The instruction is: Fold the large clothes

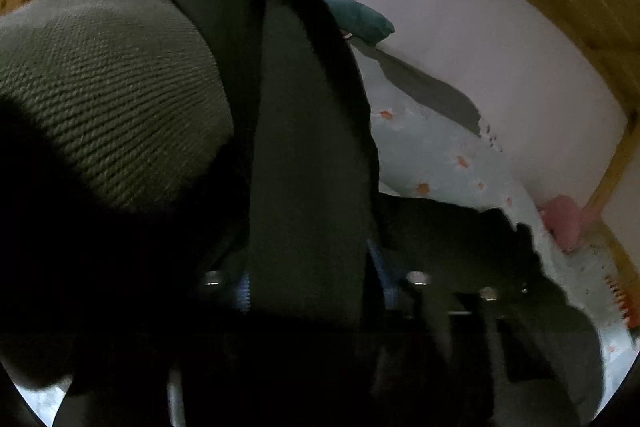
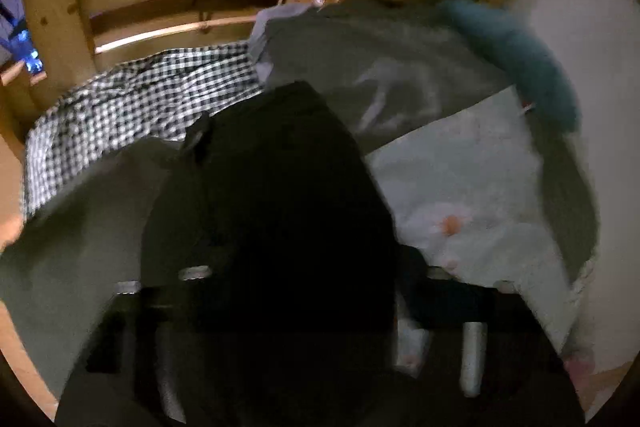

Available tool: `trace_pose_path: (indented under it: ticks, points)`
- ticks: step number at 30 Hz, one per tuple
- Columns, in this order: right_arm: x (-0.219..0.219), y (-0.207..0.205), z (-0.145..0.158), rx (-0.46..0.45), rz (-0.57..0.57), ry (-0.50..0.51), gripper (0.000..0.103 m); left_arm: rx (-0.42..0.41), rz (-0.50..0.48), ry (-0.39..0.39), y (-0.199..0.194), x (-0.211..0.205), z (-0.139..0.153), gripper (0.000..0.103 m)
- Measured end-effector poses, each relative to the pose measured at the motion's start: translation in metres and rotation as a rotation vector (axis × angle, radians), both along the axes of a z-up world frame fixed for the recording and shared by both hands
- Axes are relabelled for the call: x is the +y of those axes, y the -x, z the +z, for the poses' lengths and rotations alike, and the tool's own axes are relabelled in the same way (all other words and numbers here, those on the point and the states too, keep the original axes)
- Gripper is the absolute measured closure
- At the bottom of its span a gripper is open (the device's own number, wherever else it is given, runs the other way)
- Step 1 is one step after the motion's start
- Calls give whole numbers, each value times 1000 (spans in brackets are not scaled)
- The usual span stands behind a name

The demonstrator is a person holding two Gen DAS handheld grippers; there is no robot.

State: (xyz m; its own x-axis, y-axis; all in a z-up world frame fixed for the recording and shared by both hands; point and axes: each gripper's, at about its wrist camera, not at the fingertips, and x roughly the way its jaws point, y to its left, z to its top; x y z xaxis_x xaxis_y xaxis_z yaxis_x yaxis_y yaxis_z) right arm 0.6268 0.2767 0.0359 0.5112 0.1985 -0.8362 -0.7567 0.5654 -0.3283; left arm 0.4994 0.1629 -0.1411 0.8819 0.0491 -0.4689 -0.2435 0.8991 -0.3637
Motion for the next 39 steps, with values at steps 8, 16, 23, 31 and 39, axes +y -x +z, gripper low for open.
trace_pose_path:
  ticks: [8,16,23,31,39]
  points:
    - [-47,-5,42,73,14,-227,95,-127,-187,85,3,7,14,23]
    - [-112,12,87,39,39,-312,97,-67,-375,517,58,52,54,8]
    - [-135,70,88,-51,188,-361,97,-147,-138,514,105,147,148,6]
    - [-137,181,33,-507,258,-313,97,172,-57,428,16,224,211,6]
    - [-146,268,-41,-956,382,-96,97,279,-255,623,7,191,173,30]
